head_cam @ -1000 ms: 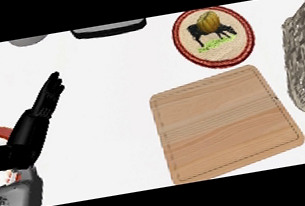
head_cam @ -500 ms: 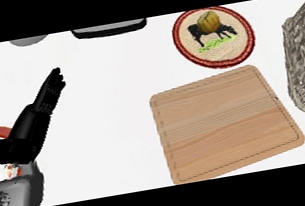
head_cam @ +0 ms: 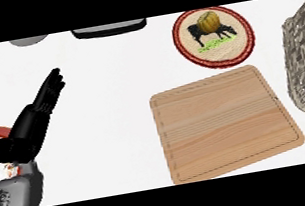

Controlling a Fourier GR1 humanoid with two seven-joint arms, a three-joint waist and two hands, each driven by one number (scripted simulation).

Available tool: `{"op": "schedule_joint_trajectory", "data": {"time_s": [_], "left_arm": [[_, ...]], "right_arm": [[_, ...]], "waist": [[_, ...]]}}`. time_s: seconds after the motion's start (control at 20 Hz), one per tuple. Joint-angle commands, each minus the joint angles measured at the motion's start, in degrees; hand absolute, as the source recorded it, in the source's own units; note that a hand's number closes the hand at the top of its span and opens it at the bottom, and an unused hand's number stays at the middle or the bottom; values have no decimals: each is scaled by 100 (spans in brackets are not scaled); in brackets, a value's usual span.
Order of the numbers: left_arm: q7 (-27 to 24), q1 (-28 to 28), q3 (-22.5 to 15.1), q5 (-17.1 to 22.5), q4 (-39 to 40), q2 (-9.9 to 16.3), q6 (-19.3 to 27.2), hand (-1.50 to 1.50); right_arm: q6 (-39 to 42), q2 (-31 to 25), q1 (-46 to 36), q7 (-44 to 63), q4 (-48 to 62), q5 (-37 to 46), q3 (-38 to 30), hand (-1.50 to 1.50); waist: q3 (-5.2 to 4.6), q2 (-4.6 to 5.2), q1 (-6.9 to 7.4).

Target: Pick the bell pepper from the cutting board and place it in the basket

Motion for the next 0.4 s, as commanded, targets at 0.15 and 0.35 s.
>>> {"op": "schedule_joint_trajectory", "data": {"time_s": [0.15,0.35], "left_arm": [[-343,115,79,6,216,21,-30,0],[-68,42,98,17,40,117,-77,0]], "right_arm": [[208,-396,-230,367,346,-761,-518,-150],[797,-745,1,754,467,-1315,-880,-150]], "waist": [[-3,-2,-30],[-2,-15,-58]]}}
